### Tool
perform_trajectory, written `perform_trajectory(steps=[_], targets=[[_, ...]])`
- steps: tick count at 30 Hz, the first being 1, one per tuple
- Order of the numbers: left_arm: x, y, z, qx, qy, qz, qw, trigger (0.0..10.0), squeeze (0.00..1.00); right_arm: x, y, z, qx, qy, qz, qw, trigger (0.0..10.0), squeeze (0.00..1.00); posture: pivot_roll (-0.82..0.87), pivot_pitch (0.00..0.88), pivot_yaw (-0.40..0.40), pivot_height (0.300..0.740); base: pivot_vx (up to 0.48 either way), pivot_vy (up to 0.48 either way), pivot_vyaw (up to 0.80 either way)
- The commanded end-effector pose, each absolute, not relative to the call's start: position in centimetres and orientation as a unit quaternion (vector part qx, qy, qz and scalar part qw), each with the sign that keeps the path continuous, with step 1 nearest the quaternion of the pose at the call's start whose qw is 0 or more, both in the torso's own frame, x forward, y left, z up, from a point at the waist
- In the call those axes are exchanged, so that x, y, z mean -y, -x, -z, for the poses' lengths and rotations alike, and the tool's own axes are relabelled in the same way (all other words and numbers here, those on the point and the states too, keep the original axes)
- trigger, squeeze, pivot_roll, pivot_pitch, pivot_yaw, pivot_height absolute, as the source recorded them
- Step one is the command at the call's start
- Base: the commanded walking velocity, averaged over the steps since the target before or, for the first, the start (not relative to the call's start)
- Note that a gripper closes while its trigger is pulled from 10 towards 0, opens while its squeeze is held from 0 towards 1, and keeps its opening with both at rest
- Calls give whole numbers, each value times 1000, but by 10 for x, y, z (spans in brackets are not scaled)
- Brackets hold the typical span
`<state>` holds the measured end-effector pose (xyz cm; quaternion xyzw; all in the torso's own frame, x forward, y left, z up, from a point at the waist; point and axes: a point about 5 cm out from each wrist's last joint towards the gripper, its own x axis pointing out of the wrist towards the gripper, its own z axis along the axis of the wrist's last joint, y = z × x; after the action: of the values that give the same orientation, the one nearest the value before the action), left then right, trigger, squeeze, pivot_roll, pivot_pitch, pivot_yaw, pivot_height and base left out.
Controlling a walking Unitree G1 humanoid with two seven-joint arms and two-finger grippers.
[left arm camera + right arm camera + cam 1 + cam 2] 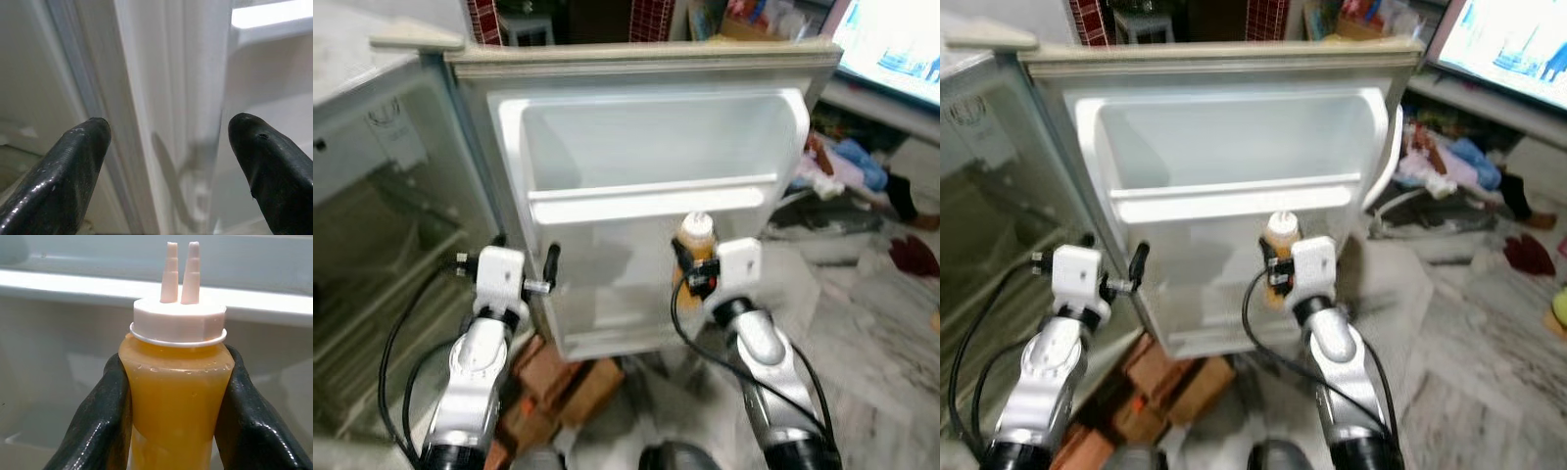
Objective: Restocking fridge
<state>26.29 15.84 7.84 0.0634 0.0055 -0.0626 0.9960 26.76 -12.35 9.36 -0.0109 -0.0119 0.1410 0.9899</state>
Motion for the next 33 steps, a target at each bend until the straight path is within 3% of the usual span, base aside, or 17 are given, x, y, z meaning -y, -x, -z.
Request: perform_trajectory(steps=[1,6,24,33], targets=[[-156,-261,-80,-5,-63,70,996,10000,0,130,-266,-96,15,10,-133,991,10000,0,-2,68,-40,740,0,0,0],[-157,-258,-79,-12,-61,64,996,10000,0,129,-262,-93,7,9,-138,990,10000,0,-2,80,-39,740,0,0,0],[-173,-251,-79,-22,-80,22,996,10000,0,129,-258,-92,-1,1,-146,989,10000,0,0,94,-42,646,0,0,0],[-180,-254,-80,-21,-99,-15,995,10000,0,130,-258,-92,-1,3,-144,990,10000,0,1,98,-42,646,0,0,0]])
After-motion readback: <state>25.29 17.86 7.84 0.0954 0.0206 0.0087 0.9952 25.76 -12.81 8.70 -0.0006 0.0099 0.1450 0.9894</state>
